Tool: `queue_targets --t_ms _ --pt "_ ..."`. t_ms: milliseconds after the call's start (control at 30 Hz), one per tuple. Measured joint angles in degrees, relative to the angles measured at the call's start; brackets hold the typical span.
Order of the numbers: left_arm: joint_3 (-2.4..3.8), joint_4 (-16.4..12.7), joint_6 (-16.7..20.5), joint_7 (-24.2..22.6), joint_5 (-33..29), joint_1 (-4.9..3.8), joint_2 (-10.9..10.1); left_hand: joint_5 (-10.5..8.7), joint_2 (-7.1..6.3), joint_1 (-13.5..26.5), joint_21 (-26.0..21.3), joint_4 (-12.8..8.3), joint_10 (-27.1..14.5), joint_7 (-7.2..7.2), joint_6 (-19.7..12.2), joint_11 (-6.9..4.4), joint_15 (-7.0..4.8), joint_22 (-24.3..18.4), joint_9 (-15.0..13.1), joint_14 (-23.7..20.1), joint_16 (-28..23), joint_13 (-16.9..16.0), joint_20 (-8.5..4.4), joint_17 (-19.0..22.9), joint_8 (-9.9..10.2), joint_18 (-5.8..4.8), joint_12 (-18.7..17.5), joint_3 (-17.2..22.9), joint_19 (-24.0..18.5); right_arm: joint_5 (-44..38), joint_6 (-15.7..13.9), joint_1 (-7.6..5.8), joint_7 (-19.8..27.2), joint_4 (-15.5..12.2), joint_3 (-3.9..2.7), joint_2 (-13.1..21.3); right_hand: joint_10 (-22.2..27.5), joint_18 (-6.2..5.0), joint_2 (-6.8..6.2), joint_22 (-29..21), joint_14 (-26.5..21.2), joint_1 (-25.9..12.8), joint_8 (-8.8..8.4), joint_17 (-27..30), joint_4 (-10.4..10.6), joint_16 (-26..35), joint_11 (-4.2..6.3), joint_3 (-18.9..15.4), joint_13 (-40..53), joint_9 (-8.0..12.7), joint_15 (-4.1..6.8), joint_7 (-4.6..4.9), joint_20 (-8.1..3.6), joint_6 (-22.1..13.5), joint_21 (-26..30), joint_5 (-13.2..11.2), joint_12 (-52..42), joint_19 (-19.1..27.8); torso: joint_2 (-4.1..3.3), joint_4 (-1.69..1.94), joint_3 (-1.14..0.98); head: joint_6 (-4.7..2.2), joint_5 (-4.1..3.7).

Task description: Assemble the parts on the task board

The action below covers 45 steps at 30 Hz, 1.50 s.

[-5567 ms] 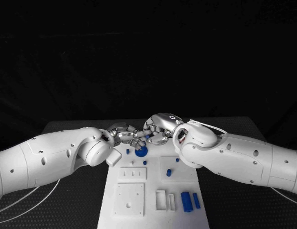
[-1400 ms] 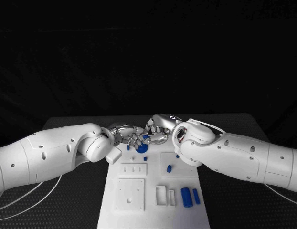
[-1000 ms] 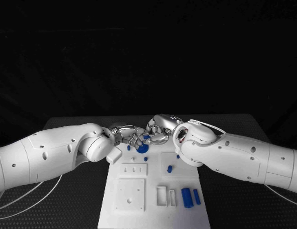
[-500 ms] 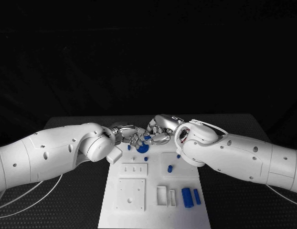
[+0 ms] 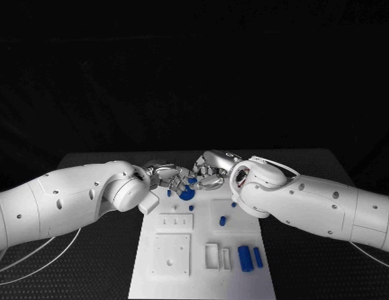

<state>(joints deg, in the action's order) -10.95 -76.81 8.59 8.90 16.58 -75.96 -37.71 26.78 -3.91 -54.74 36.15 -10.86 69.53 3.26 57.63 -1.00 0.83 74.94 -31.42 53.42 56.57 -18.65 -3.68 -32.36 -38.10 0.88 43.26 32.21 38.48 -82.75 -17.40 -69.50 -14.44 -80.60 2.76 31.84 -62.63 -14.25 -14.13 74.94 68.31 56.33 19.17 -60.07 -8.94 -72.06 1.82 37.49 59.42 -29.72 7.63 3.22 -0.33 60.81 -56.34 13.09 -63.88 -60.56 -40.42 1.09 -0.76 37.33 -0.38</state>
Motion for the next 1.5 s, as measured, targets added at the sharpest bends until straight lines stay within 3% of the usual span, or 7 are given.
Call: queue_targets --t_ms 133,267,567,667,767,1133,1500 --pt "-0.02 0.1 0.0 0.0 0.2 0.02 0.0 0.00 0.00 0.0 0.0 0.0 0.1 0.00 0.0 0.07 0.00 0.0 0.0 0.0 0.0 0.0 0.00 0.0 0.0 0.00 0.0 0.0 0.0 0.3 0.3 0.00 0.2 0.1 -0.01 0.1 1.1 0.44 -0.03 0.0 -1.0 0.0 -1.30 0.2 -0.8 0.5 -0.90 -0.9 -0.2 0.4 -0.78 1.45 0.52 -1.3 0.5 0.5 0.4 0.9 0.00 0.02 0.04 0.01 -0.02" --pt "-0.02 0.2 0.0 0.1 0.3 0.02 -0.1 0.00 0.00 0.0 0.0 0.0 0.1 -0.03 0.0 0.11 0.00 0.0 0.0 0.0 0.0 0.0 0.00 0.1 0.0 0.00 -0.2 0.0 0.0 0.7 0.6 0.00 0.4 0.1 -0.01 0.2 2.5 0.00 -0.71 0.0 -2.0 -0.9 -2.45 0.2 -1.5 0.8 -1.83 -3.8 -0.6 0.7 -1.63 2.87 1.04 -2.7 0.9 2.0 0.9 1.9 0.00 0.03 0.03 0.01 -0.03" --pt "-0.02 0.3 0.0 0.1 0.6 0.02 -0.1 0.00 0.00 0.0 0.0 0.0 0.2 -0.05 0.1 0.21 0.00 0.0 0.0 0.0 0.0 0.1 0.00 0.1 0.0 0.00 -0.2 0.0 0.0 1.4 0.8 0.00 1.1 0.2 -0.01 0.3 2.8 -0.42 -0.14 0.0 -2.2 -0.8 -2.76 0.2 -2.1 0.8 -2.11 -4.7 -0.9 0.8 -1.81 2.84 1.24 -3.8 1.1 2.0 0.9 2.0 0.00 0.04 0.04 0.07 -0.03" --pt "-0.02 0.3 -0.1 0.1 0.7 0.03 -0.1 -0.01 0.01 0.0 0.0 0.0 0.2 -0.10 0.1 0.21 0.00 0.0 -0.1 0.0 0.0 0.1 0.00 0.1 0.0 0.00 -0.2 0.0 0.0 1.8 0.8 0.01 1.4 0.2 -0.01 0.3 2.7 -0.42 1.36 0.0 -2.2 0.7 -2.76 0.2 -2.0 0.8 -2.10 -2.8 -1.1 0.7 -1.81 2.85 1.24 -3.8 1.1 -0.3 0.9 2.0 0.00 0.05 0.04 0.08 -0.03" --pt "-0.02 0.3 -0.1 0.2 0.7 0.03 -0.1 -0.03 0.01 0.0 0.0 0.0 0.2 -0.11 0.1 0.22 0.00 0.0 -0.1 0.0 0.0 0.1 0.00 0.1 0.2 0.00 -0.2 0.0 0.0 2.0 1.0 0.03 1.8 0.2 -0.01 0.3 2.2 -0.41 2.07 0.0 -2.1 2.9 -2.37 0.2 -0.9 0.8 -1.56 1.9 -1.5 0.6 -1.72 2.80 1.24 -3.0 1.1 -4.5 0.9 2.0 0.00 0.05 0.03 0.08 -0.03" --pt "-0.01 0.3 -0.4 0.2 1.0 0.04 0.0 0.00 0.01 0.0 0.0 0.0 0.5 -0.03 0.4 0.13 0.00 0.0 -0.1 0.0 0.0 0.0 0.00 0.1 0.2 0.00 -0.2 0.0 0.0 3.0 1.2 0.06 3.0 0.4 -0.01 0.3 0.8 -0.33 3.52 0.0 -1.0 4.6 -1.23 0.3 -1.1 0.1 -0.59 8.2 -2.0 0.6 -0.88 1.19 0.93 -0.6 0.8 -9.2 0.3 1.3 -0.01 0.03 0.04 0.11 0.02" --pt "-0.01 0.3 -0.8 0.2 1.4 0.04 -0.1 0.00 0.00 0.0 0.0 0.0 0.4 -0.10 0.5 0.06 0.00 0.0 -0.4 0.0 0.0 0.1 0.00 0.2 0.6 0.00 -0.5 0.0 0.0 4.4 1.3 0.09 3.3 0.7 -0.01 0.3 0.5 0.00 4.19 0.0 -0.8 4.6 -1.05 0.4 -1.4 0.1 -0.27 8.9 -2.1 0.6 -0.88 0.57 0.72 0.0 0.5 -9.6 0.1 1.1 0.00 0.04 0.02 0.18 -0.01"
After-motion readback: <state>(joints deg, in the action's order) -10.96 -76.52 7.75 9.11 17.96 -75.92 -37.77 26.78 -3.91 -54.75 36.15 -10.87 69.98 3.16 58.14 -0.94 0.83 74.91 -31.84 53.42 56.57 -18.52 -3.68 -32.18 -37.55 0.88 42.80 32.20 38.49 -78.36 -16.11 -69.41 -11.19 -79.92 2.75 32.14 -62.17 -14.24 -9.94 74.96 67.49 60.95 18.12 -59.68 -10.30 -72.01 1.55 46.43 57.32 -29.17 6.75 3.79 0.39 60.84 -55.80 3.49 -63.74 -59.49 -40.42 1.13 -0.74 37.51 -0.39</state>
